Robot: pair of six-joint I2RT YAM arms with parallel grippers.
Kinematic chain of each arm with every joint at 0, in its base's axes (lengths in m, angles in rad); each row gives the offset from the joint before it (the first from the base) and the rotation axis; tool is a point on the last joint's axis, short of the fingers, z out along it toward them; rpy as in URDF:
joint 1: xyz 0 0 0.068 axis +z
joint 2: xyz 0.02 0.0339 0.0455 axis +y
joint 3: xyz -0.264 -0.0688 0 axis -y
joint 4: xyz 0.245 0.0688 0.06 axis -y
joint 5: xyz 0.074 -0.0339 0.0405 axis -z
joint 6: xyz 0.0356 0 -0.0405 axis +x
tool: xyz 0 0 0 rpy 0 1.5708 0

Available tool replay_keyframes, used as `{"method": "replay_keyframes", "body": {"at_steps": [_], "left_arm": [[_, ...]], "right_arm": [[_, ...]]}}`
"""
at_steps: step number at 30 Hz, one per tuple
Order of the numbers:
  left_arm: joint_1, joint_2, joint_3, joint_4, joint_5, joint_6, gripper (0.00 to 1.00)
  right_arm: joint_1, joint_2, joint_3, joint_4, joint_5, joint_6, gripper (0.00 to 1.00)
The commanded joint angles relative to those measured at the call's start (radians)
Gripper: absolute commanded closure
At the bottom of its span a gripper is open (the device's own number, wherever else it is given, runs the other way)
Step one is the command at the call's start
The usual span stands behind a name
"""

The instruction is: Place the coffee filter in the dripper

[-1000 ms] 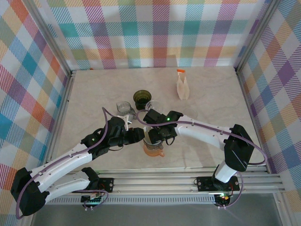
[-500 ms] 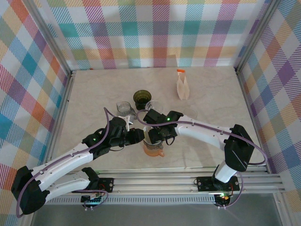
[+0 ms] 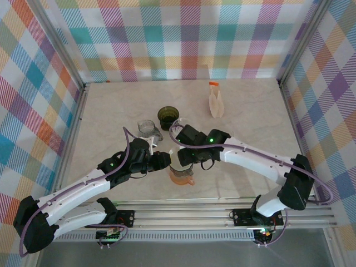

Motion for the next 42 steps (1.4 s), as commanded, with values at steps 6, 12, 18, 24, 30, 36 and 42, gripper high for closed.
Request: {"method": "replay_keyframes", "body": {"at_steps": [6, 12, 18, 24, 30, 36, 42], "left_arm": [[-0.017, 0.001, 0.011, -0.005, -0.012, 0.0, 0.71], [-0.017, 0.0, 0.009, -0.003, -0.015, -0.002, 0.71], [-0.018, -0.001, 0.01, -0.005, -0.017, -0.001, 0.71], [-0.018, -0.004, 0.008, -0.005, -0.019, -0.001, 0.71], [-0.018, -0.01, 0.01, -0.006, -0.022, -0.003, 0.67], [-0.02, -0.017, 0.011, -0.005, -0.023, -0.006, 0.6], [-0.021, -0.032, 0.016, -0.007, -0.029, -0.006, 0.55]], "right_arm": [[0.0, -0.103, 0.015, -0.074, 0.05, 0.014, 0.29], [-0.001, -0.126, -0.039, -0.072, 0.032, 0.033, 0.34], [-0.001, -0.135, -0.071, -0.068, 0.025, 0.05, 0.42], [0.0, -0.138, -0.062, -0.059, 0.028, 0.049, 0.39], [0.0, -0.175, -0.049, -0.037, 0.047, 0.047, 0.3], [-0.001, -0.194, -0.049, -0.036, 0.065, 0.05, 0.29], [-0.001, -0.204, -0.051, -0.039, 0.079, 0.055, 0.29]]}}
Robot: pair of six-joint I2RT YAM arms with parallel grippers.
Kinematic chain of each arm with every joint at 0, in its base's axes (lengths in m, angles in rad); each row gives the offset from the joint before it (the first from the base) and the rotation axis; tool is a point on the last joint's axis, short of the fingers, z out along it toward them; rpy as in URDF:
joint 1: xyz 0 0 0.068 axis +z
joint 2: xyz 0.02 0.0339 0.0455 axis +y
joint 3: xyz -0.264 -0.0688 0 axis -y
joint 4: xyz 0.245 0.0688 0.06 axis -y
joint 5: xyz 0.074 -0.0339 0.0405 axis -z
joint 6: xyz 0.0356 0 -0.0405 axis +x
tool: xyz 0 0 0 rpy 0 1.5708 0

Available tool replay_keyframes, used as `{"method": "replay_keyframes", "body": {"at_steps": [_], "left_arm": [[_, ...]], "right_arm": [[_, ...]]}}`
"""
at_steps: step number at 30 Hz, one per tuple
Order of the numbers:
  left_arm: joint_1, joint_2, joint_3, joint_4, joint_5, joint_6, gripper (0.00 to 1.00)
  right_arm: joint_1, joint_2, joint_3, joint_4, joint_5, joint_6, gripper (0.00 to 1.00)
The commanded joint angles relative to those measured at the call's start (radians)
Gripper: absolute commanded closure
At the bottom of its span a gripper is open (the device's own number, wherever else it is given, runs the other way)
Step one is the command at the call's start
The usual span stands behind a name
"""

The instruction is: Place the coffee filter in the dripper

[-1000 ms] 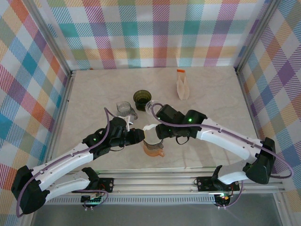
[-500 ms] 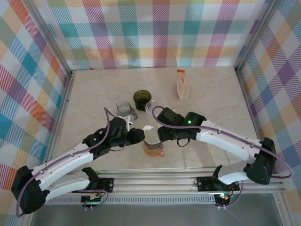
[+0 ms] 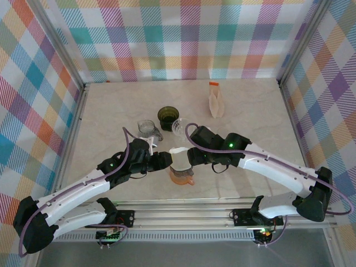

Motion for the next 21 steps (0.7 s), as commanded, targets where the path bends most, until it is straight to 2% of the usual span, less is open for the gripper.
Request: {"method": "replay_keyframes", "body": {"at_steps": [1, 15, 21], "left_arm": [[-0.014, -0.026, 0.017, -0.007, -0.016, -0.004, 0.54], [-0.015, -0.082, 0.063, -0.035, -0.021, -0.004, 0.47], [-0.014, -0.165, 0.126, -0.154, -0.082, 0.025, 0.45]], "right_arm": [[0.0, -0.026, 0.009, -0.002, 0.025, 0.011, 0.28], [0.0, -0.069, 0.018, -0.025, 0.061, 0.019, 0.28], [0.0, -0.169, -0.072, 0.057, 0.047, 0.001, 0.28]]}}
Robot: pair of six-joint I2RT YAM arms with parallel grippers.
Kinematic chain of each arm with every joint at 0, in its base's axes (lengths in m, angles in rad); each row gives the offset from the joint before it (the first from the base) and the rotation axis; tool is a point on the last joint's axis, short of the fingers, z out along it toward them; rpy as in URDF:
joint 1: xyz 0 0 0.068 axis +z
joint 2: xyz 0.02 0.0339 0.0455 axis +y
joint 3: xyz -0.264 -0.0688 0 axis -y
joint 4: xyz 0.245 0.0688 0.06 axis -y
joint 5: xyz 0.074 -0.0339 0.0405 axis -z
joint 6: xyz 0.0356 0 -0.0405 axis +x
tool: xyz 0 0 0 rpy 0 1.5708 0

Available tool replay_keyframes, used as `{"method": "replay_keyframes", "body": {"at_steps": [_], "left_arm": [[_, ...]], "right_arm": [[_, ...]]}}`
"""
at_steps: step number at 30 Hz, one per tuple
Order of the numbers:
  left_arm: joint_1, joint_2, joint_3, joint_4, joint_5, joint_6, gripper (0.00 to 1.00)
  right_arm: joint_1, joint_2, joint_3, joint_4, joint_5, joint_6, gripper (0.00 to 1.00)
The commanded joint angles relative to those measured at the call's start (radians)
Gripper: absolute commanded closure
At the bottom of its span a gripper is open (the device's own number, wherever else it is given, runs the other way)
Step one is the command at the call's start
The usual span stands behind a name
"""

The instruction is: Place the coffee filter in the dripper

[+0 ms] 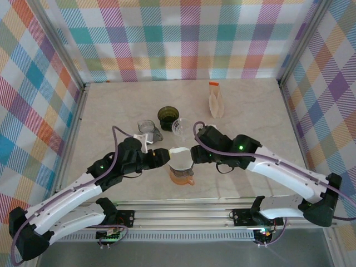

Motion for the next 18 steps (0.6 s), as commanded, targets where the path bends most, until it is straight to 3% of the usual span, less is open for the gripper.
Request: {"method": "replay_keyframes", "body": {"at_steps": [1, 6, 11, 14, 16, 18], "left_arm": [[-0.014, -0.063, 0.055, -0.076, -0.067, 0.025, 0.45], [-0.014, -0.19, 0.023, -0.156, -0.213, 0.015, 0.42], [-0.014, -0.325, -0.066, -0.224, -0.352, -0.038, 0.31], [-0.013, -0.429, -0.14, -0.256, -0.44, -0.093, 0.18], [-0.014, -0.499, -0.178, -0.292, -0.478, -0.116, 0.01], [-0.013, -0.524, -0.194, -0.294, -0.48, -0.086, 0.0]], "right_arm": [[-0.001, -0.094, -0.074, 0.065, 0.002, -0.005, 0.27], [0.0, -0.258, -0.241, 0.19, -0.002, -0.01, 0.25], [0.0, -0.348, -0.395, 0.256, -0.039, -0.003, 0.24], [0.0, -0.376, -0.487, 0.291, -0.072, 0.006, 0.23], [0.0, -0.392, -0.54, 0.318, -0.102, 0.008, 0.23], [0.0, -0.402, -0.581, 0.339, -0.127, 0.009, 0.23]]}}
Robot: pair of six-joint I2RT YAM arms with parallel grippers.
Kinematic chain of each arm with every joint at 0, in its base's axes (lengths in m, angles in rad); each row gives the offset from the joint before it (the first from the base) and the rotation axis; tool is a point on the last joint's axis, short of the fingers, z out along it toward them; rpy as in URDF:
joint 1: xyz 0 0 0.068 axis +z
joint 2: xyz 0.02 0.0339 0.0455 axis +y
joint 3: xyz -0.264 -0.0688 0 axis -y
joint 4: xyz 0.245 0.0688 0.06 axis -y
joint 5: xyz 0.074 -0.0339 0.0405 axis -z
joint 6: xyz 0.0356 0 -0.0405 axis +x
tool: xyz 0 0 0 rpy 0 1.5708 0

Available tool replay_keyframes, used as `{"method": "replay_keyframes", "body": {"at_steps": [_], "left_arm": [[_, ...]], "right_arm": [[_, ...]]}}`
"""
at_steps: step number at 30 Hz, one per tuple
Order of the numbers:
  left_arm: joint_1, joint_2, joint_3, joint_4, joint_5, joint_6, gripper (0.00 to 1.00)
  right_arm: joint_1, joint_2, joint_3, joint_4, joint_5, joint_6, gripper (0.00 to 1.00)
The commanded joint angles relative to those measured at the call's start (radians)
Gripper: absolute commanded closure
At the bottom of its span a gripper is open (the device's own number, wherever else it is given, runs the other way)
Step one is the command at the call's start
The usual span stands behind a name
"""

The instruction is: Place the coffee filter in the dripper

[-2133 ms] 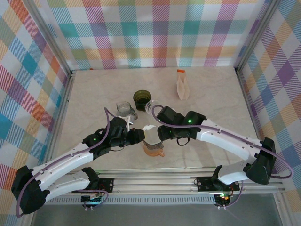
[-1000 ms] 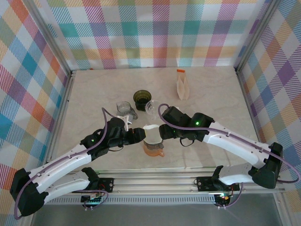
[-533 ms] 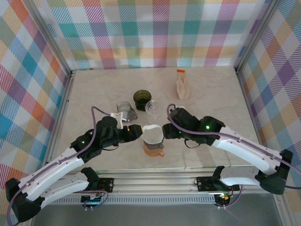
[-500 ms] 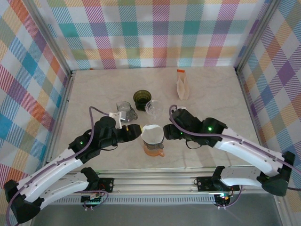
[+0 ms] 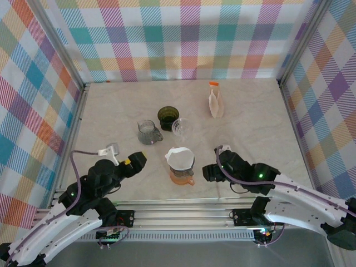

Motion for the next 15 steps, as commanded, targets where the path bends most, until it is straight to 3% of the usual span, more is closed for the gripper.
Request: {"method": "replay_keyframes", "body": {"at_steps": [1, 8, 15], "left_arm": [[-0.011, -0.021, -0.019, -0.053, -0.089, -0.002, 0.0], [0.03, 0.266, 0.047, 0.108, 0.013, 0.126, 0.12], [0.167, 0.653, 0.126, 0.381, 0.192, 0.13, 0.17]], "right_arm": [[-0.001, -0.026, -0.057, 0.086, -0.062, 0.013, 0.23], [0.0, -0.064, -0.13, 0.139, -0.111, 0.011, 0.25], [0.0, -0.1, -0.167, 0.142, -0.118, 0.041, 0.25]]}}
